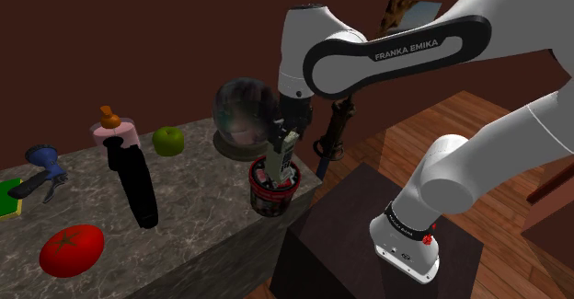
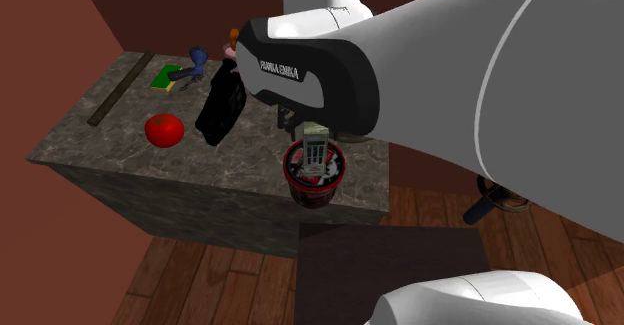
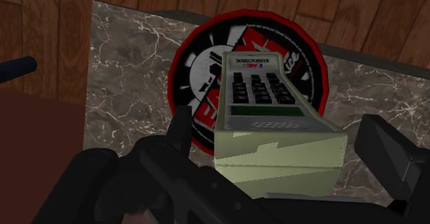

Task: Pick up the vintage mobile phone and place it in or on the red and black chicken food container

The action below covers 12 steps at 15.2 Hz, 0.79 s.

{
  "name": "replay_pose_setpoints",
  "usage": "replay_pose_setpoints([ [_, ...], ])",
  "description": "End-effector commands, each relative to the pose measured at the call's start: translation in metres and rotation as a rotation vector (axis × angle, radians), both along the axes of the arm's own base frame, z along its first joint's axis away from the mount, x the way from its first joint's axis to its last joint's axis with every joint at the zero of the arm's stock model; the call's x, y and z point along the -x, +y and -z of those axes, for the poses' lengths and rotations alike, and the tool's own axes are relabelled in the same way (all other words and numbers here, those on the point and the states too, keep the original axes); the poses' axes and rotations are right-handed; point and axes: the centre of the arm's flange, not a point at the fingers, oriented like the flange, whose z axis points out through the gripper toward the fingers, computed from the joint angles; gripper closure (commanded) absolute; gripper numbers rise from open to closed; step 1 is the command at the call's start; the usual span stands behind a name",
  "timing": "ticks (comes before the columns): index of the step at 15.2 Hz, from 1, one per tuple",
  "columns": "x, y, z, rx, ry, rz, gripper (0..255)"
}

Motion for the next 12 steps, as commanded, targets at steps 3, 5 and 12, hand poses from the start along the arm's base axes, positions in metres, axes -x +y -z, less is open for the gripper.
replay_pose_setpoints([
  [3, -0.002, 0.000, -0.026, 0.000, 0.000, 0.000, 0],
  [5, -0.003, 0.001, -0.050, 0.000, 0.000, 0.000, 0],
  [12, -0.003, 0.001, -0.050, 0.000, 0.000, 0.000, 0],
])
